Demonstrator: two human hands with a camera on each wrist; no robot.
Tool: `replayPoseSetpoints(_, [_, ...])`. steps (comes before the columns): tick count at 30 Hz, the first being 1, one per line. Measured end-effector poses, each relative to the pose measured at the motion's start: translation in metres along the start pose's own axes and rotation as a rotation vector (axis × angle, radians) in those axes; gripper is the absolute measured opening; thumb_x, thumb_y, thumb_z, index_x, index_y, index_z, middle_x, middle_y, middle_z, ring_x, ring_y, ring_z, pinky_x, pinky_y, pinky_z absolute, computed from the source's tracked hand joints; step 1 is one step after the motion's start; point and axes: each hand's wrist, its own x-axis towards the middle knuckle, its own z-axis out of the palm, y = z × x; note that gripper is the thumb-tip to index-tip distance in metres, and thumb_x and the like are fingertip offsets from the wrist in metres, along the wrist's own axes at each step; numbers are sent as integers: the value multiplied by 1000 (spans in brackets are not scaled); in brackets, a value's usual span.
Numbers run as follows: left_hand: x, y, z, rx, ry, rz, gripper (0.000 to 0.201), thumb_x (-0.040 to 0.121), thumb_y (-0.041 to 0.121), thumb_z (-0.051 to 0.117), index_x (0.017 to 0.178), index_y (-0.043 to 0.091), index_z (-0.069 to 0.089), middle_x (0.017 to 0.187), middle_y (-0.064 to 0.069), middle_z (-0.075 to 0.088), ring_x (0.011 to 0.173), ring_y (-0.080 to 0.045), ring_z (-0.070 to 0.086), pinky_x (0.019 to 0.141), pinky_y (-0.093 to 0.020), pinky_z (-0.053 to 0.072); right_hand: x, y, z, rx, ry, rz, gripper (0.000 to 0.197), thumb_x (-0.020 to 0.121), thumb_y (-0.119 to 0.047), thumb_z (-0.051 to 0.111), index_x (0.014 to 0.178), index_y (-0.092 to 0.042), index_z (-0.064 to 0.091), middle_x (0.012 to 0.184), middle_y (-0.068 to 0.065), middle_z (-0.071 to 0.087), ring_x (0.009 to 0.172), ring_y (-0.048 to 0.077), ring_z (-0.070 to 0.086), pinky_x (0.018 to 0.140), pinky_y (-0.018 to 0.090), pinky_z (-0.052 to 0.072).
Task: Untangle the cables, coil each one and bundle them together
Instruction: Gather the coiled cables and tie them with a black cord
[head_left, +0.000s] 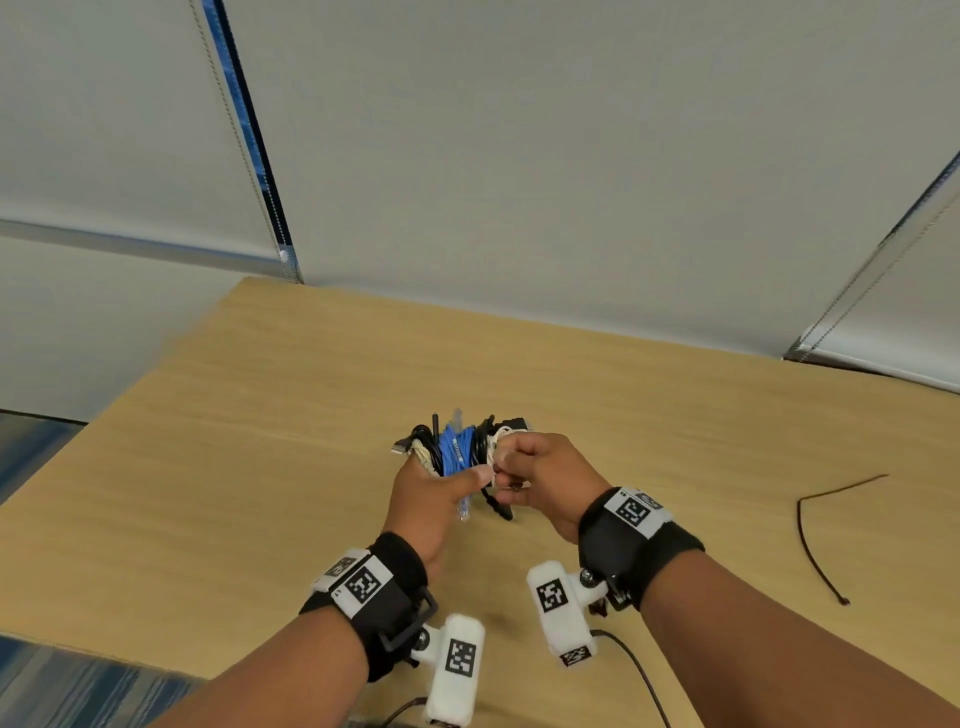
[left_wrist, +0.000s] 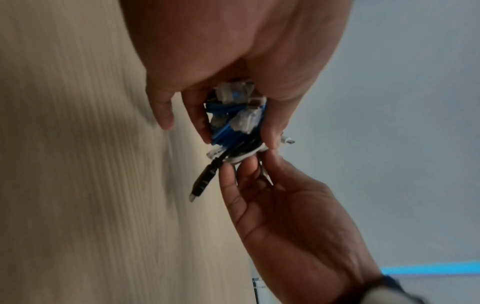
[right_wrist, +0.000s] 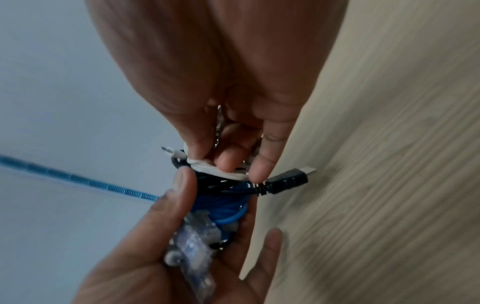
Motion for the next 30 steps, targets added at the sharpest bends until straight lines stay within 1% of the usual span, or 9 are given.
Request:
replayPoseSetpoints(2, [-1, 0, 8, 27, 5, 54, 34, 76, 18, 87, 102, 22, 65, 91, 11, 79, 84, -5, 75, 65, -19, 53, -1, -2, -5, 91, -15, 52, 20, 98, -2, 58, 81, -9, 64, 74, 7, 56, 67, 15, 54, 75, 34, 57])
replayPoseSetpoints(5, [-2, 0, 20, 53, 0, 81, 40, 68, 26, 86, 103, 16, 69, 93, 2, 79, 87, -15, 76, 67, -24, 57, -4, -4, -10, 174, -50, 113, 19, 94, 0, 61, 82, -13, 67, 74, 5, 61, 68, 14, 59, 75, 35, 60])
replayPoseSetpoints(8, [-2, -3, 26, 82, -12, 98, 17, 67, 20, 85, 80, 16, 74, 77, 3, 78, 69, -15, 75, 58, -21, 55, -8, -5, -16, 183, -52, 153, 16, 92, 1, 62, 85, -13, 67, 76, 5, 64, 69, 14, 62, 76, 38, 61])
replayPoseSetpoints(11, [2, -2, 27, 120, -3, 90, 24, 66, 17, 88, 62, 17, 64, 55, 13, 63, 49, -6, 59, 48, -18, 45, -12, 0, -18, 161, 26, 134, 14, 93, -1, 60, 90, -13, 65, 78, 5, 66, 69, 15, 64, 77, 43, 61])
replayPoseSetpoints(15, [7, 4, 34, 117, -1, 46, 32, 73, 13, 85, 93, 2, 63, 80, -6, 71, 73, -18, 65, 63, -31, 49, -19, 9, -17, 77, 146, 61, 18, 97, -3, 49, 99, -11, 65, 77, 5, 65, 60, 12, 63, 65, 37, 60])
replayPoseSetpoints(18, [8, 5, 42, 114, -16, 12, 27, 77, 7, 81, 96, 10, 62, 80, 2, 77, 77, -11, 70, 64, -28, 44, -23, 13, -25, -52, 177, 4, 23, 97, -2, 43, 100, -11, 64, 73, 4, 62, 55, 12, 56, 60, 33, 55])
replayPoseSetpoints(22, [9, 6, 54, 91, -48, -36, 27, 79, 5, 79, 99, 11, 63, 96, -11, 78, 91, -24, 70, 74, -35, 49, -27, 17, -42, -299, 207, -121, 19, 95, -12, 52, 90, -21, 68, 69, -5, 62, 63, 14, 58, 68, 38, 55])
replayPoseSetpoints(25, [11, 5, 63, 104, -56, -44, 31, 77, 6, 82, 101, 11, 62, 100, -11, 77, 97, -27, 70, 86, -42, 51, -35, 24, -78, -286, 224, -93, 25, 89, -12, 54, 80, -25, 73, 66, -10, 65, 60, 8, 60, 58, 25, 50])
replayPoseSetpoints(30, [11, 1, 74, 135, -33, -43, 37, 77, 7, 84, 106, 12, 62, 110, -9, 73, 106, -25, 65, 92, -39, 42, -51, 44, -208, -404, 652, 46, 12, 92, -18, 60, 86, -16, 70, 81, 3, 71, 77, 24, 65, 73, 38, 54])
